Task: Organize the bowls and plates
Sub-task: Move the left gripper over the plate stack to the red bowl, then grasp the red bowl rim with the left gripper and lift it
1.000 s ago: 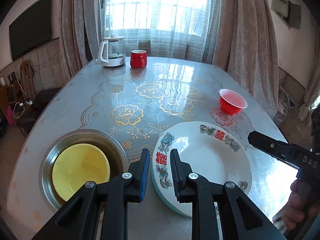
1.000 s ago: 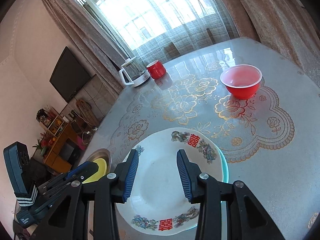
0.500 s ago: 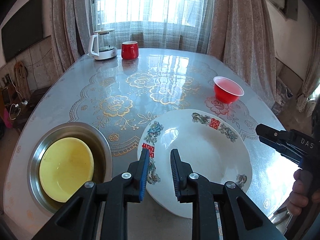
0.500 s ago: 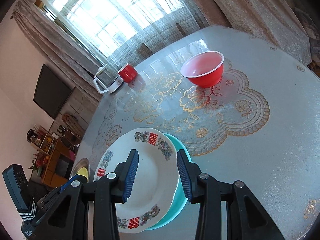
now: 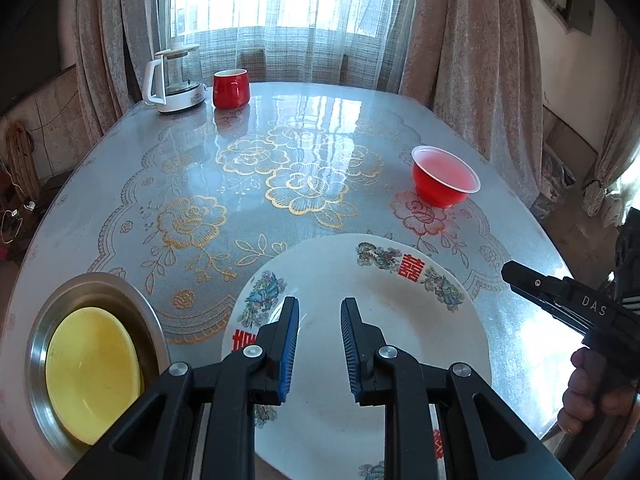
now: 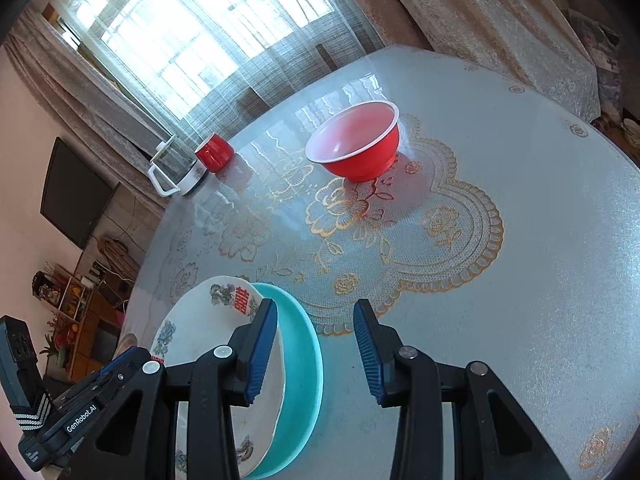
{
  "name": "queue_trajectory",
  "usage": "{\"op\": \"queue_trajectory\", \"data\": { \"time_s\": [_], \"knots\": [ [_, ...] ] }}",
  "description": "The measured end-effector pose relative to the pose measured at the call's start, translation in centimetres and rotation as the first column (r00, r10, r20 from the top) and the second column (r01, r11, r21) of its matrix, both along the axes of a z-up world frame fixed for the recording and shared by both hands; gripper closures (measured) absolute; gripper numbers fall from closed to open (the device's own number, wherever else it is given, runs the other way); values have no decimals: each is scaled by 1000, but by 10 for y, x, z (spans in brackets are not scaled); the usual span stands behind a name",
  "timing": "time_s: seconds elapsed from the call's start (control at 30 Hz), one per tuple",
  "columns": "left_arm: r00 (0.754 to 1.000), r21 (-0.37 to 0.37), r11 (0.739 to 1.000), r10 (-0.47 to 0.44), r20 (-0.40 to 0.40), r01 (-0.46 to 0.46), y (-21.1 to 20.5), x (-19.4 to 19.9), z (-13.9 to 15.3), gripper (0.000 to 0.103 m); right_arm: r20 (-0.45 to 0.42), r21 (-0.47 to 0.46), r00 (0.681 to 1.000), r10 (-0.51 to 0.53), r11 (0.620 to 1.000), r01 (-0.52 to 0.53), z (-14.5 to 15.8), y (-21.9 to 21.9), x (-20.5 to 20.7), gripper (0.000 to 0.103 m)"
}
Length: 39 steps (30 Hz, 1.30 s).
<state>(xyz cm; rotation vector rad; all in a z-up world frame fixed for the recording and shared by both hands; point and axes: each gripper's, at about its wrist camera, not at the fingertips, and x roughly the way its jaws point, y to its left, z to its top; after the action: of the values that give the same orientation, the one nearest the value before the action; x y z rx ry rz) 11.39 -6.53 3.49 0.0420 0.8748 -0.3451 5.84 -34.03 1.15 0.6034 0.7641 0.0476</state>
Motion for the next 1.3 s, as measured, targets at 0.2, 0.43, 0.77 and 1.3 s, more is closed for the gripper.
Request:
{"op": "queue_trajectory", "data": {
  "time_s": [0.2, 0.43, 0.77, 1.3],
  "knots": [
    [998, -51, 998, -48, -48, 45, -23, 35, 4, 80, 22, -14, 999, -49, 999, 50, 12, -30, 22, 63],
    [994, -72, 996, -57, -89, 50, -65, 74, 5, 80, 23, -31, 993, -114, 993, 115, 20, -70, 55, 71],
    [988, -165, 985, -80, -133, 58, -125, 135, -6, 80, -7, -35, 991, -136, 990, 136, 16, -98, 116, 76],
    [984, -219, 974, -97, -150, 62, -163, 176, -20, 68, -44, 29, 992, -118, 992, 120, -2, -113, 146, 76]
  ]
}}
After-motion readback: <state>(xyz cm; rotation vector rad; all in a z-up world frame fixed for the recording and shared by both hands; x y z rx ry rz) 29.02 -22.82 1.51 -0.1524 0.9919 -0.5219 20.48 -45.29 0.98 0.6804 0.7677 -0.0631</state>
